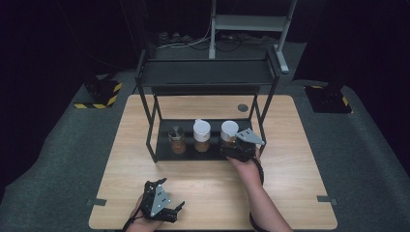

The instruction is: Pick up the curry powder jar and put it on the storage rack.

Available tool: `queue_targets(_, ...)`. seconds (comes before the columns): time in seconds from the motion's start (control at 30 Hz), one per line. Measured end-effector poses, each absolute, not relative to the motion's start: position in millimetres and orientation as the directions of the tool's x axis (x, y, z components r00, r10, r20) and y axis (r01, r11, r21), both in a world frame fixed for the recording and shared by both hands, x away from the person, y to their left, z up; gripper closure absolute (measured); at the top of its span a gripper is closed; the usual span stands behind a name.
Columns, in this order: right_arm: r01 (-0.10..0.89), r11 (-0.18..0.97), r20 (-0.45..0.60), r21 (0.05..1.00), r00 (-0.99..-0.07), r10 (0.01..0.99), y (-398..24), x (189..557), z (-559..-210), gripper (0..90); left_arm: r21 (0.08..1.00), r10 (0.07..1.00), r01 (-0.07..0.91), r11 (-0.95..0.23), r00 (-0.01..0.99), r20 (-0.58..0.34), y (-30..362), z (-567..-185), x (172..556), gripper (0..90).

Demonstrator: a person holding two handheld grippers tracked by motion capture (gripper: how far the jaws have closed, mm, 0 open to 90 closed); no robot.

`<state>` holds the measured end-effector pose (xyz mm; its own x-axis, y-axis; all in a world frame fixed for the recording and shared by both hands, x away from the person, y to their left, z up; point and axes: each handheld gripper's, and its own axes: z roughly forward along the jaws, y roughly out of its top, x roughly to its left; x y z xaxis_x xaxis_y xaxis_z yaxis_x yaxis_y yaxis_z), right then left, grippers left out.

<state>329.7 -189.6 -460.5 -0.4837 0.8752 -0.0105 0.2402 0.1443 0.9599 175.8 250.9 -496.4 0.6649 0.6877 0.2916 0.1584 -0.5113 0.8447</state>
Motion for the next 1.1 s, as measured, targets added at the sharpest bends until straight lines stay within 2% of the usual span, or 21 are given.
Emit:
queue_targets(0.17,0.227,0.14,-0.013,0.964,-0.484,0.875,-190.8,325.7,-456.4,0.4,0.844,0.687,0.158,-0.512,0.666,0.292,251.0,-496.3,175.9,0.6)
queue_targets(0.57,0.196,0.148,-0.032,0.969,-0.496,0.868,-195.6,313.6,-443.3,0.0,0.842,0.685,0.158,-0.516,0.667,0.295,250.3,-496.0,176.0,0.6)
queue_targets(1.1,0.156,0.169,-0.073,0.973,-0.488,0.87,-204.3,280.3,-428.1,0.0,0.833,0.678,0.156,-0.53,0.668,0.306,248.1,-495.1,176.1,0.6)
